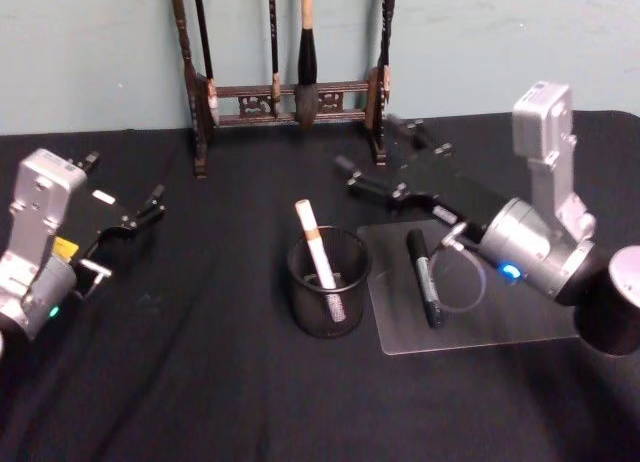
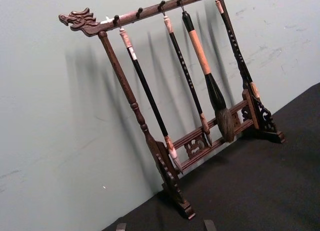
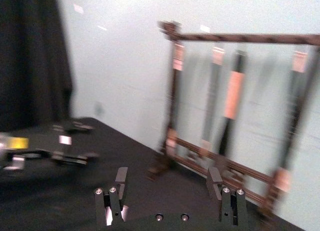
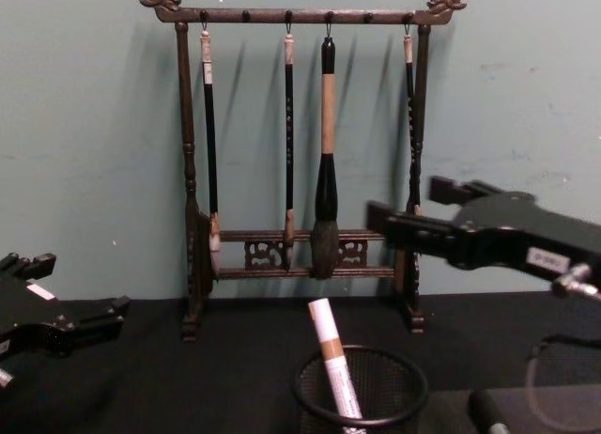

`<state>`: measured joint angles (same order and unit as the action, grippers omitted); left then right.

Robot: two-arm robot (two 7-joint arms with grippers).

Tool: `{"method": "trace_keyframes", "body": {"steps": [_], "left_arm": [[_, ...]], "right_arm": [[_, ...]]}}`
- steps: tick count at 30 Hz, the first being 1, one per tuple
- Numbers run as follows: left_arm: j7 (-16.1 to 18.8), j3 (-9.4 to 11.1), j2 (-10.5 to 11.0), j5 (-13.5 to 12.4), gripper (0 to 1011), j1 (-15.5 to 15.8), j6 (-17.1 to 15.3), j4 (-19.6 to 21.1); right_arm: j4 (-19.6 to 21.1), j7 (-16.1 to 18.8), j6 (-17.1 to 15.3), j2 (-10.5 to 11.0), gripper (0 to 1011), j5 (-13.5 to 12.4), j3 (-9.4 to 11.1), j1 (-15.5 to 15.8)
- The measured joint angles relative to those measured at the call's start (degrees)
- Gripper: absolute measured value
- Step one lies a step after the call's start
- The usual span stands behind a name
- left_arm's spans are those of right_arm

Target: Pick up the water-based marker from the table and place it into the pen holder.

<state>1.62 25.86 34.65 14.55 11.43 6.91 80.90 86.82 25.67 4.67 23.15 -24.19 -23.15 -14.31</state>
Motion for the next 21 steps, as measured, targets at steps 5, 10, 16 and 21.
{"method": "trace_keyframes", "body": {"steps": [5, 10, 16, 21], "left_arm": [[0.0, 0.0, 0.0, 0.0, 1001, 0.0, 0.0, 0.0], [0.0, 0.0, 0.0, 0.0, 1001, 0.0, 0.0, 0.0], [0.0, 0.0, 0.0, 0.0, 1001, 0.0, 0.0, 0.0], [0.0, 0.0, 0.0, 0.0, 1001, 0.0, 0.0, 0.0]], "right_arm": [[2.0, -6.5, -6.7, 1.3, 1002, 2.5, 2.8, 1.1], [3.2, -9.5, -12.8, 2.4, 1002, 4.0, 4.1, 1.9], [3.7, -10.6, -22.8, 3.8, 1002, 5.8, 3.9, 1.8], [3.0, -10.4, -28.9, 3.9, 1002, 7.1, 2.7, 1.0]]}}
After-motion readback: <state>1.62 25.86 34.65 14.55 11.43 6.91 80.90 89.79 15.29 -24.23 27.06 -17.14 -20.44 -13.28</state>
